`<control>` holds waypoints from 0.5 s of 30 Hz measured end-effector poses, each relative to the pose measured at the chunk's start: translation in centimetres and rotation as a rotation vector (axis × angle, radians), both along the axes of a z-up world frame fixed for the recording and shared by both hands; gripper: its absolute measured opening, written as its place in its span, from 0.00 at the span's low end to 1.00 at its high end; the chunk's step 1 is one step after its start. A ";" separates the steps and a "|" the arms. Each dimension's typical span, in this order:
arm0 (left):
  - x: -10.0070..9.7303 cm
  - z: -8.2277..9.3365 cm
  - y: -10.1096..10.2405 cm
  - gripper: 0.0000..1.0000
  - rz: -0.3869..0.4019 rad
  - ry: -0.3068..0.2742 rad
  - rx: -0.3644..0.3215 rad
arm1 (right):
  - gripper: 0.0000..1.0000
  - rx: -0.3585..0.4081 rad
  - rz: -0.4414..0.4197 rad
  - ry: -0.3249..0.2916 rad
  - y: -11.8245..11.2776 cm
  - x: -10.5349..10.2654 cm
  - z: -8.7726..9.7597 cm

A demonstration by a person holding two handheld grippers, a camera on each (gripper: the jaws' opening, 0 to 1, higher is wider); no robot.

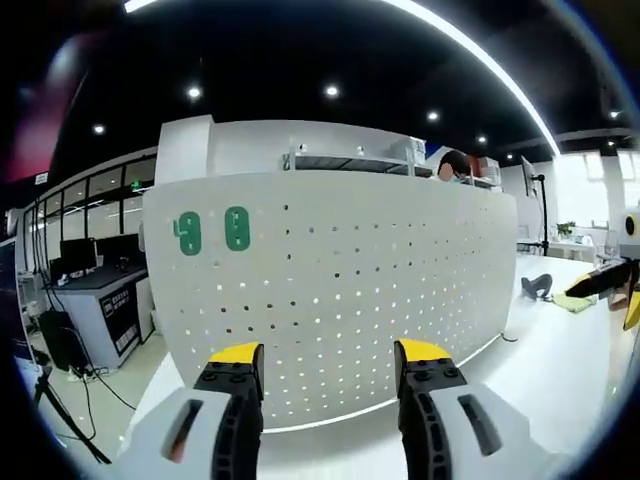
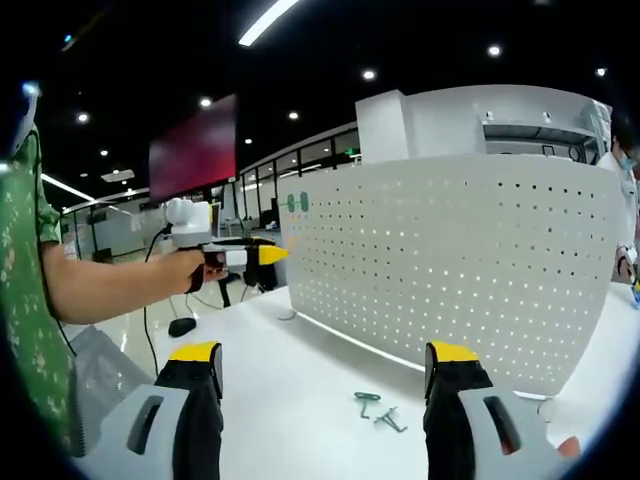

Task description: Insert the hook assembly into the mounting plate slot until the hook locks in place.

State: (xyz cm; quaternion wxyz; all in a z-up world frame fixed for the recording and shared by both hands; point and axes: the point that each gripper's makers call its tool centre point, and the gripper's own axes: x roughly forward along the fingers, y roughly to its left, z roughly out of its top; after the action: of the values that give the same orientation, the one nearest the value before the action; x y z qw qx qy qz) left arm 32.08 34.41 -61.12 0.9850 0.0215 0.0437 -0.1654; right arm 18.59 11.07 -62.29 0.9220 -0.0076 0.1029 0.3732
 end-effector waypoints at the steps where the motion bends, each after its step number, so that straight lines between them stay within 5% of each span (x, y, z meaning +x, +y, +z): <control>1: -0.1 -0.1 -0.1 0.54 -0.003 0.002 0.000 | 0.84 -0.001 0.000 0.001 0.0 -0.1 -0.1; 15: -3.9 -2.7 -2.1 0.54 -0.077 0.059 0.021 | 0.84 -0.006 -0.008 0.020 -0.3 -0.8 -0.9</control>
State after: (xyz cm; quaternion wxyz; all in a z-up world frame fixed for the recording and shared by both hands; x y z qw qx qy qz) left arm 28.18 32.36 -63.87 0.9759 0.0285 0.0736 -0.2035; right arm 17.76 10.74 -63.21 0.9225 -0.0065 0.1131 0.3691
